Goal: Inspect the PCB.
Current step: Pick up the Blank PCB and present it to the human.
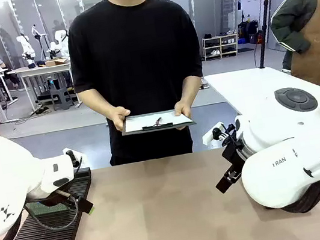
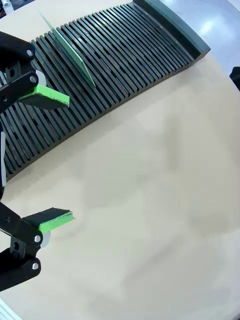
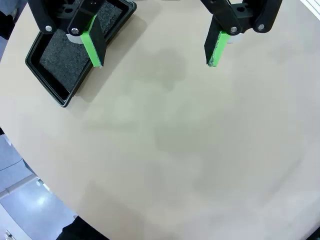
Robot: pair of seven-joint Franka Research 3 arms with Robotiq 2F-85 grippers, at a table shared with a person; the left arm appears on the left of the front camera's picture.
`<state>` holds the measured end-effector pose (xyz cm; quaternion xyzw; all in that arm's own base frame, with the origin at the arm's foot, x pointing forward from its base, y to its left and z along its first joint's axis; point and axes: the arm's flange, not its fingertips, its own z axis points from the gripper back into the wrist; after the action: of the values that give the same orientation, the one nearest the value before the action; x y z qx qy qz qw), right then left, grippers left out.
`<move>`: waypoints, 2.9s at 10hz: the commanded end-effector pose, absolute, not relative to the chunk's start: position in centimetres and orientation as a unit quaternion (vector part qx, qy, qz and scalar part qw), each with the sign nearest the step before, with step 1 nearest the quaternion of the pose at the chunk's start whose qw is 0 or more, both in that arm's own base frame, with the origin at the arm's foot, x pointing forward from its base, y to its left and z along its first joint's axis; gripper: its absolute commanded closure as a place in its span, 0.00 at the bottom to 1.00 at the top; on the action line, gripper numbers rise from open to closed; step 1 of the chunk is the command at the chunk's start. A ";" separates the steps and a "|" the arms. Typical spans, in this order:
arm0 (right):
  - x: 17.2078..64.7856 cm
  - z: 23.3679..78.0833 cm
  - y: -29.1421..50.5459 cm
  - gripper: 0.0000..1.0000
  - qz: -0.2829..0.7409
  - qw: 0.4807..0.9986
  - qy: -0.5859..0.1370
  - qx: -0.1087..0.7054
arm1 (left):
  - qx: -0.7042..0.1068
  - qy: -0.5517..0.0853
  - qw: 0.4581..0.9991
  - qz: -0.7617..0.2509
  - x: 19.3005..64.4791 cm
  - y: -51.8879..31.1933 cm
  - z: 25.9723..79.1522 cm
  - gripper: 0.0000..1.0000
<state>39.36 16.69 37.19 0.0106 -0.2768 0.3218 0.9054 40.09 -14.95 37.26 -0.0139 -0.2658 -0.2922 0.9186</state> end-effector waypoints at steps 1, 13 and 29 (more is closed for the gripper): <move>39.4 37.2 16.7 0.00 0.322 0.905 -0.277 0.011 | -0.014 -0.266 0.919 -0.292 40.1 -15.0 37.3 0.00; 39.0 45.0 13.6 0.00 0.305 0.923 -0.224 0.076 | -0.071 -0.202 0.935 -0.283 40.5 -12.4 45.0 0.00; 23.0 49.3 -10.0 0.00 0.054 0.879 -0.217 0.420 | -0.456 -0.268 0.848 -0.035 23.0 14.4 50.1 0.00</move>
<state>24.42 -13.36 52.67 0.4223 -0.2113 0.0405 0.8805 23.14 15.81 50.70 -0.4656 -0.2361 -0.0348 0.8522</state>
